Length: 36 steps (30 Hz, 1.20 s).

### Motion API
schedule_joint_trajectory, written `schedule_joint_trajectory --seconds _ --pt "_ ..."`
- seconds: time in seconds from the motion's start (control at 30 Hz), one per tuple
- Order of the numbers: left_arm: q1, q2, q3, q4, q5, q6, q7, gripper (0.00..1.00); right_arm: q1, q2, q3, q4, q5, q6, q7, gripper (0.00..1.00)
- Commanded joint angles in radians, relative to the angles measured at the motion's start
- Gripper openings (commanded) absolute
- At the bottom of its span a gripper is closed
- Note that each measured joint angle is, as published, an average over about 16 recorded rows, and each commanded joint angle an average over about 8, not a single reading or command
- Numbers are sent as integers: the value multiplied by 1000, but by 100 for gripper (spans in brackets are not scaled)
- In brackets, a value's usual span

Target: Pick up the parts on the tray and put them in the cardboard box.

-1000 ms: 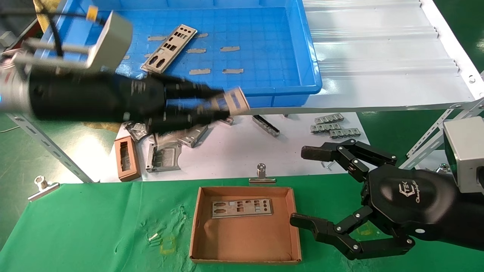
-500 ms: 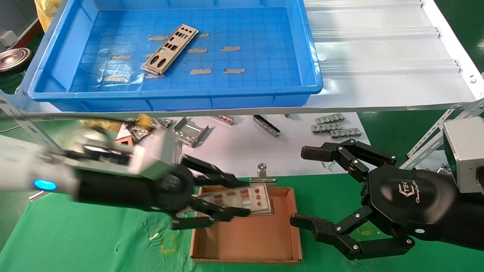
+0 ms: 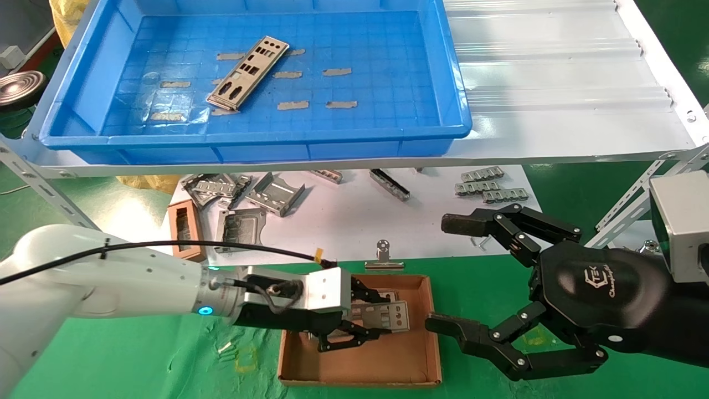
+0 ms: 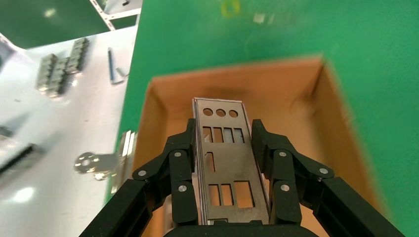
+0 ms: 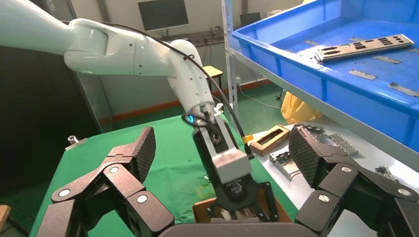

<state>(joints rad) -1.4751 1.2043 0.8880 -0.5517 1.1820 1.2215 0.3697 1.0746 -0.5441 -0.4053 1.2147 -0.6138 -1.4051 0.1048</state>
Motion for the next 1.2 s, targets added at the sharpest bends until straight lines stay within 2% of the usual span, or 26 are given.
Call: schedule_joint_trajectory --seconds 0.03,0.1,0.13,0.17,0.7,1.03,1.2 --pt "5 19 3 24 17 -31 55 68 0 0 0 0 0 0 0 100" --pt "10 30 3 40 24 -55 85 90 0 0 0 0 0 0 0 100" --pt "12 35 2 48 24 -62 94 97 0 0 0 0 0 0 0 100" --pt "14 40 1 57 23 -65 101 100 0 0 0 0 0 0 0 100" --pt "-1 56 -29 123 -23 -18 174 100 0 0 0 0 0 0 0 100" --pt "38 -21 -115 129 -210 196 41 100 0 0 0 0 0 0 0 100" --pt "52 -36 -136 137 -254 245 11 100 0 0 0 0 0 0 0 100"
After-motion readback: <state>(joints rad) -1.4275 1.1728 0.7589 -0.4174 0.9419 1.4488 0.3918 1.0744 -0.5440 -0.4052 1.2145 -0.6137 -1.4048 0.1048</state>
